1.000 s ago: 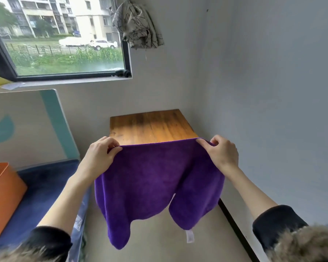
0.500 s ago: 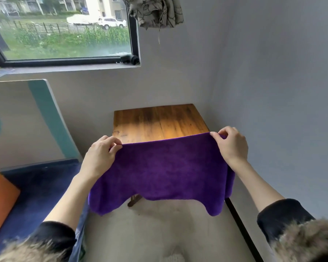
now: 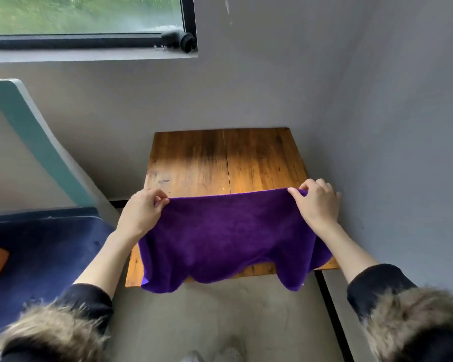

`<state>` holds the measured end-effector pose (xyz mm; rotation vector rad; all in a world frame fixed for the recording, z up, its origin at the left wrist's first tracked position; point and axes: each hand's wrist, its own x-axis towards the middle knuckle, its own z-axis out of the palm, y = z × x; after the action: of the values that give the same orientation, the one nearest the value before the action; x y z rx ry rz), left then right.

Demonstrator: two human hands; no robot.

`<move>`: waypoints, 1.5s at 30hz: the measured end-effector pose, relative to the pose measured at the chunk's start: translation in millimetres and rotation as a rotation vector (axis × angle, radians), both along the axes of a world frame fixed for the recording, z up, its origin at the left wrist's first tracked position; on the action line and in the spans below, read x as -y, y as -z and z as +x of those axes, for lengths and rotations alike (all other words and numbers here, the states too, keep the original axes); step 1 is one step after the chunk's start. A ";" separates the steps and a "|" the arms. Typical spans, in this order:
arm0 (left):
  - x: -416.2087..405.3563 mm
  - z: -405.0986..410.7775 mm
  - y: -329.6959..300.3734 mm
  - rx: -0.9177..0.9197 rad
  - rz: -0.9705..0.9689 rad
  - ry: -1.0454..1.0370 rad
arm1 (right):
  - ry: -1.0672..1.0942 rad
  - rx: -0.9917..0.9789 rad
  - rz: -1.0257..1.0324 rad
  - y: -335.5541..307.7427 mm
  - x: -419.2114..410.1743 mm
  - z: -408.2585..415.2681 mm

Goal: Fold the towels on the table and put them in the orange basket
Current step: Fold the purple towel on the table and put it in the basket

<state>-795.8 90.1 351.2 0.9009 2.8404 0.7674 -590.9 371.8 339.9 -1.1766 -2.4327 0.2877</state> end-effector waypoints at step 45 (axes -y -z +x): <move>-21.0 -156.4 248.9 0.201 -0.431 0.080 | -0.297 0.635 -0.440 237.8 15.0 -195.8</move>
<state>-952.2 111.1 102.4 0.8092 2.6179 0.2042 -786.7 356.8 102.2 -1.2064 -3.2308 0.6491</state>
